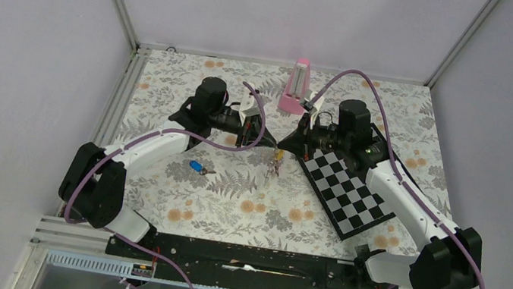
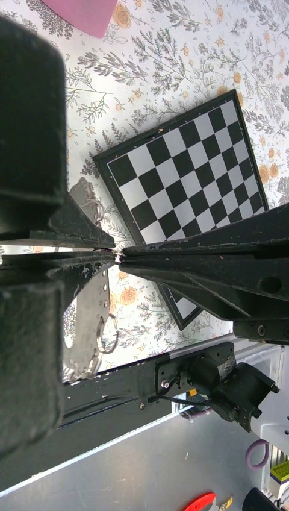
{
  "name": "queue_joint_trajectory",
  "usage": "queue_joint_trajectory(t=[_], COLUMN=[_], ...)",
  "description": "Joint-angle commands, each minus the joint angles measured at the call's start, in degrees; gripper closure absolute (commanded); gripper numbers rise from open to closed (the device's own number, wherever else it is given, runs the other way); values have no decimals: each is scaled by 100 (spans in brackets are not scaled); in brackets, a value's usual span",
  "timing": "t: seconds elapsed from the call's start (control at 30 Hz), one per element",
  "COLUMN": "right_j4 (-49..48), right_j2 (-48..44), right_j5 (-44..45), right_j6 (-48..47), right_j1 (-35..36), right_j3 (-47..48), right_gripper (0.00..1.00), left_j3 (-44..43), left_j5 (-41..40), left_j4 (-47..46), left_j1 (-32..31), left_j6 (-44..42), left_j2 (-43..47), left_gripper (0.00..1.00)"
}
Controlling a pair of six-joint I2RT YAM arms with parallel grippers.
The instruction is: Put the keys on the keyring
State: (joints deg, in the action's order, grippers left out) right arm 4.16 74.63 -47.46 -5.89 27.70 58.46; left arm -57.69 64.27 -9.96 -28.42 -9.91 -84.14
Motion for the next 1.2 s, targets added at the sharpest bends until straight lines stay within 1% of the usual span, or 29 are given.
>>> queue_joint_trajectory(t=[0.0,0.1,0.17,0.23,0.27,0.3,0.37,0.4,0.47,0.63,0.77,0.83,1.03,1.17], right_j4=[-352,-361,-360,-355,-359,-362,-355,-356,-355,-354,-362,-572,-838,-871], right_j2=[-201,-228,-247,-273,-285,-290,-289,-290,-291,-291,-280,-270,-244,-193], right_j5=[-191,-88,41,180,230,271,314,324,301,247,171,87,-390,-536], right_j6=[60,-45,-127,-214,-238,-256,-270,-262,-247,-237,-269,-273,-210,-298], right_j1=[-44,-50,-48,-54,-50,-54,-49,-48,-53,-54,-55,-56,-59,-49], right_j3=[-21,-95,-157,-201,-223,-225,-217,-197,-170,-140,-177,-223,-429,-545], right_gripper=[100,99,90,81,76,71,65,62,59,57,58,58,60,62], left_j3=[-57,-260,-564,-982,-1317,-1478,-1941,-2201,-2440,-2568,-2591,-2599,-2622,-2671], left_j5=[167,101,-65,-402,-576,-778,-1154,-1312,-1528,-1663,-1494,-1375,-1098,-988], left_j4=[-244,266,981,1970,2690,3204,4036,4334,4732,4907,4907,4907,4903,4907], left_j1=[-23,-23,-29,-89,-130,-177,-286,-332,-391,-517,-567,-568,-575,-576], left_j6=[88,-98,-448,-1011,-1335,-1607,-2039,-2154,-2247,-2252,-2164,-2114,-1969,-1877], left_j2=[-59,-35,-47,-100,-156,-227,-395,-483,-607,-596,-573,-570,-609,-621], left_gripper=[100,100,100,100,100,100,100,100,100,100,100,100,100,100])
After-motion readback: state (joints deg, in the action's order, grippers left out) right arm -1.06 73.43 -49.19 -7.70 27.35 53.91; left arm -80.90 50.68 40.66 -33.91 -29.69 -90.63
